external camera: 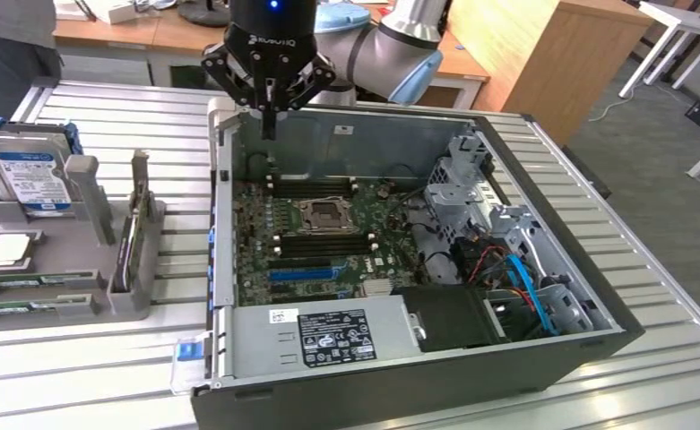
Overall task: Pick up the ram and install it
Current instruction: 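Reach for the ram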
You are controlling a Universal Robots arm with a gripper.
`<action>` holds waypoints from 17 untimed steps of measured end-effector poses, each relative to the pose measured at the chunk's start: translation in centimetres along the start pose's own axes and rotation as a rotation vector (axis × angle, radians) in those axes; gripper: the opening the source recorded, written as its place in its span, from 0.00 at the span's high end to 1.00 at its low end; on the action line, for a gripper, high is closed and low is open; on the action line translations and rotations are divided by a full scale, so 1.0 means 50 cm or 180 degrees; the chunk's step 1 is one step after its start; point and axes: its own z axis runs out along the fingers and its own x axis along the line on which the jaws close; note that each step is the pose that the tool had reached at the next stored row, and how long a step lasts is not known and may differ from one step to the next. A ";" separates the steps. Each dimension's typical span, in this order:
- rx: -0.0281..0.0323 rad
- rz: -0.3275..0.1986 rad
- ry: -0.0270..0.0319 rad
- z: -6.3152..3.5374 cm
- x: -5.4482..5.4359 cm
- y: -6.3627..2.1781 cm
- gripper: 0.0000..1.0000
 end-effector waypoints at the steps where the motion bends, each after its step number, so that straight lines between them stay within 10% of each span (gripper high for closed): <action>1: 0.0000 0.0000 0.0000 0.000 0.002 0.000 0.90; 17: 0.0000 0.0000 0.0000 0.000 0.044 -0.003 0.90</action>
